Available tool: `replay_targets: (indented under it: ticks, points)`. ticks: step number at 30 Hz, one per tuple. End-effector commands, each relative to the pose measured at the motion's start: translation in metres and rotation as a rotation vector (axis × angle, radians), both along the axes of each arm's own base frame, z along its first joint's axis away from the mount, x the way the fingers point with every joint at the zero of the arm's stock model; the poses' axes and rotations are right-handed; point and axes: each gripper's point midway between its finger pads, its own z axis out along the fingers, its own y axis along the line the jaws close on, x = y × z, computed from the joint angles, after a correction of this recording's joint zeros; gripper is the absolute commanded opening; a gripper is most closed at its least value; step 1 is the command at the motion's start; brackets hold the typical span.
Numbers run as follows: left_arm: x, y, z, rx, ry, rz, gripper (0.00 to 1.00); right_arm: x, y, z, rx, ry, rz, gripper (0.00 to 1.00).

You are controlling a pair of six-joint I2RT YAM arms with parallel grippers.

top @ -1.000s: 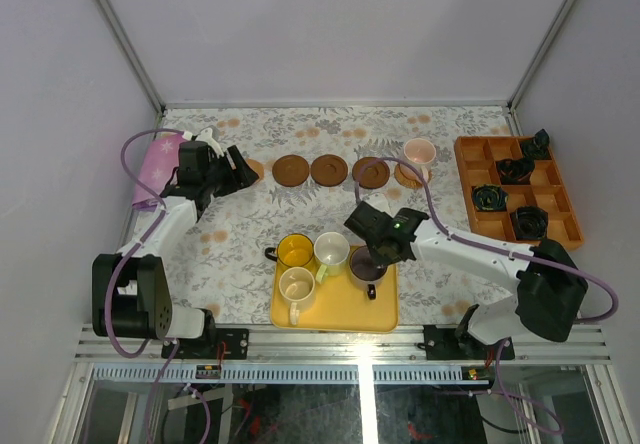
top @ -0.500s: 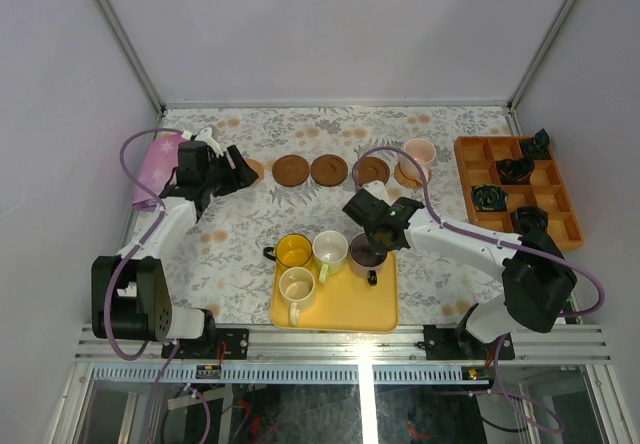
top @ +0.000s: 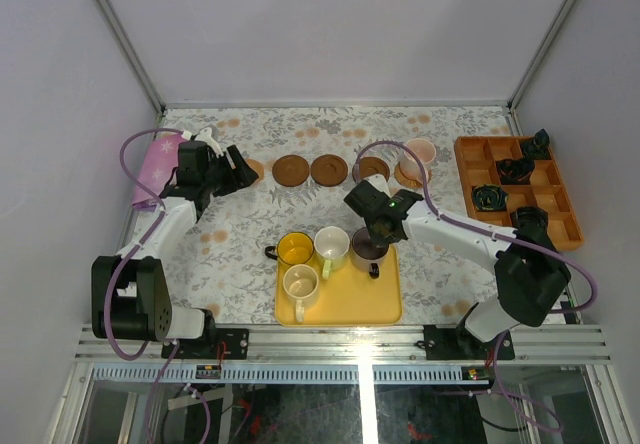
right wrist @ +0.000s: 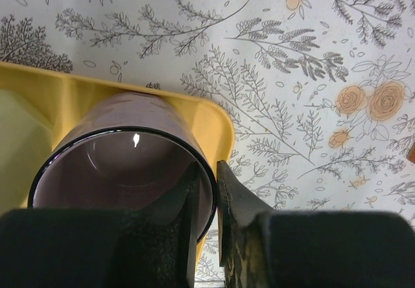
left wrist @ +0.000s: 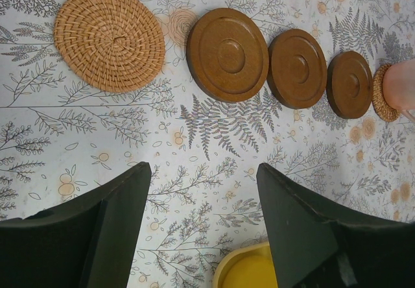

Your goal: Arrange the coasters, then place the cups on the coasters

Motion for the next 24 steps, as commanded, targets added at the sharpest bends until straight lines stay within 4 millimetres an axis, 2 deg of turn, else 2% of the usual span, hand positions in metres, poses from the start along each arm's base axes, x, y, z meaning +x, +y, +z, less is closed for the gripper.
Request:
replay_targets:
  ticks: [1, 8, 13, 19, 22, 24]
  points:
    - [0.002, 0.0, 0.003, 0.024, -0.024, -0.005, 0.67, 0.029, -0.023, -0.002, -0.107, -0.092, -0.066, 0.16]
    - [0.002, 0.001, 0.004, 0.027, -0.027, -0.004, 0.67, 0.025, -0.02, 0.002, -0.079, -0.078, -0.055, 0.18]
    - [0.002, 0.0, 0.004, 0.021, -0.025, -0.009, 0.67, 0.013, -0.021, 0.012, -0.028, -0.062, -0.037, 0.41]
    - [0.002, 0.0, 0.004, 0.023, -0.023, -0.01, 0.67, -0.005, -0.018, 0.037, 0.071, -0.048, -0.034, 0.5]
    - [0.003, -0.001, 0.003, 0.024, -0.019, -0.011, 0.67, -0.016, -0.01, 0.055, 0.163, -0.049, -0.019, 0.59]
    - [0.003, -0.001, 0.003, 0.023, -0.019, -0.013, 0.67, -0.025, -0.004, 0.062, 0.223, -0.032, -0.003, 0.61]
